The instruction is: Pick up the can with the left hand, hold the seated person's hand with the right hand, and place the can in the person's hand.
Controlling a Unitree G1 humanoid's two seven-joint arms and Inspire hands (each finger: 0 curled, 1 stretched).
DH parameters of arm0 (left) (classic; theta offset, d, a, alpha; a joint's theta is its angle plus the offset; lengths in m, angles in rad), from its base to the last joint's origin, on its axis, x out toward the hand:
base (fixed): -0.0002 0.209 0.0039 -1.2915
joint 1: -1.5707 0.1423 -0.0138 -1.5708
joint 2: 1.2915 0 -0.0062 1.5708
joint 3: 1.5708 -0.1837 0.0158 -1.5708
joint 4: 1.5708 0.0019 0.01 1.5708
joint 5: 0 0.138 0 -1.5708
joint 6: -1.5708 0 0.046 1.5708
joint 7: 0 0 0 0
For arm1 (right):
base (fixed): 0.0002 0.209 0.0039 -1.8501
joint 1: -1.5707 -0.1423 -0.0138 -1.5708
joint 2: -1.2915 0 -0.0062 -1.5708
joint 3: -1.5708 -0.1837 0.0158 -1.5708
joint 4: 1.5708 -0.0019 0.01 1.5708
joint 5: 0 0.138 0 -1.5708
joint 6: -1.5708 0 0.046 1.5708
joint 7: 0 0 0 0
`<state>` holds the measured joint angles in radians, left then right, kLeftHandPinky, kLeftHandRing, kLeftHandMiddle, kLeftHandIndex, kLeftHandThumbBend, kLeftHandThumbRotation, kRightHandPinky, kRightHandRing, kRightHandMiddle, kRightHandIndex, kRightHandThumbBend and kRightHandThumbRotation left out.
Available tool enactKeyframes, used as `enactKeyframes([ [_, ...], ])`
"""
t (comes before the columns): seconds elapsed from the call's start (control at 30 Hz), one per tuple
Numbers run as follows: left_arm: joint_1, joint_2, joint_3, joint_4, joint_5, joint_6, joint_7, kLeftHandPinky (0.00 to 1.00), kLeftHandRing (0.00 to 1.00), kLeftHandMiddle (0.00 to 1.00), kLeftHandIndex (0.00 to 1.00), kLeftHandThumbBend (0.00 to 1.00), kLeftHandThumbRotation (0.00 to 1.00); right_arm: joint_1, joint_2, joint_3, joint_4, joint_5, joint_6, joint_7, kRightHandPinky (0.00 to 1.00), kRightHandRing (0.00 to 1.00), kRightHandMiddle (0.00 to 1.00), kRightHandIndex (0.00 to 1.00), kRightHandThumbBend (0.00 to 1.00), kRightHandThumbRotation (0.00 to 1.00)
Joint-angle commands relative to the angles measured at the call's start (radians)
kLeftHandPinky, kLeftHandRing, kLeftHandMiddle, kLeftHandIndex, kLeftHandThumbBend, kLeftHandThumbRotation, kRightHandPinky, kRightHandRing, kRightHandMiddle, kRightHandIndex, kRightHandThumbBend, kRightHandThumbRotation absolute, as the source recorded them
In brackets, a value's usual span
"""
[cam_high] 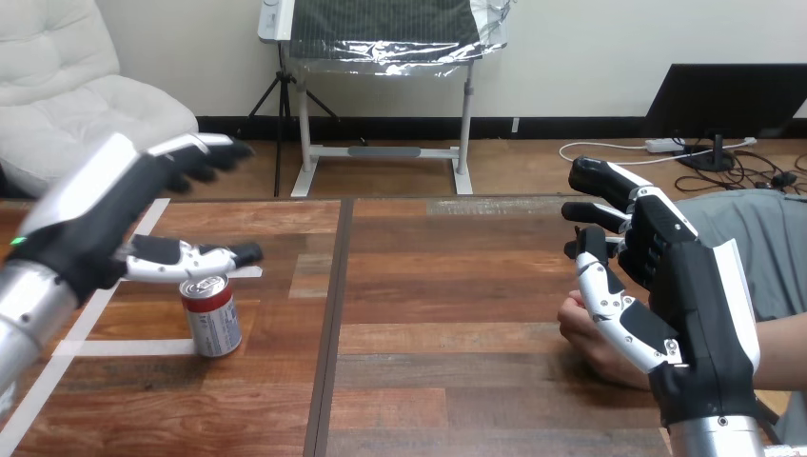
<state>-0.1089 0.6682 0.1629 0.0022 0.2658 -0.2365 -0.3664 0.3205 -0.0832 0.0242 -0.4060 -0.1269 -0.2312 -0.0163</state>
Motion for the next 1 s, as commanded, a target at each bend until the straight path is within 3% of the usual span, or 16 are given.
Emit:
enactKeyframes([
  [0.0, -0.109, 0.039, -0.041, 0.070, -0.004, -0.014, -0.038, 0.77, 0.80, 0.82, 0.81, 0.75, 0.28, -0.070, -0.010, -0.014, -0.013, 0.004, -0.004, 0.007, 0.60, 0.75, 0.81, 0.78, 0.14, 0.00],
  [0.27, -0.184, 0.043, -0.077, 0.165, -0.008, 0.004, -0.092, 0.78, 0.81, 0.82, 0.81, 0.77, 0.27, -0.074, -0.009, -0.021, -0.017, 0.006, 0.002, 0.013, 0.60, 0.75, 0.81, 0.78, 0.14, 0.00],
  [0.8, -0.330, 0.066, -0.172, 0.373, 0.057, -0.018, -0.135, 0.79, 0.83, 0.84, 0.83, 0.81, 0.27, -0.078, -0.016, -0.031, -0.020, 0.004, 0.009, 0.028, 0.59, 0.75, 0.81, 0.77, 0.15, 0.00],
  [0.97, -0.370, 0.069, -0.203, 0.436, 0.094, -0.029, -0.127, 0.78, 0.83, 0.84, 0.83, 0.83, 0.27, -0.078, -0.011, -0.030, -0.026, 0.010, 0.018, 0.034, 0.59, 0.75, 0.81, 0.76, 0.14, 0.00],
])
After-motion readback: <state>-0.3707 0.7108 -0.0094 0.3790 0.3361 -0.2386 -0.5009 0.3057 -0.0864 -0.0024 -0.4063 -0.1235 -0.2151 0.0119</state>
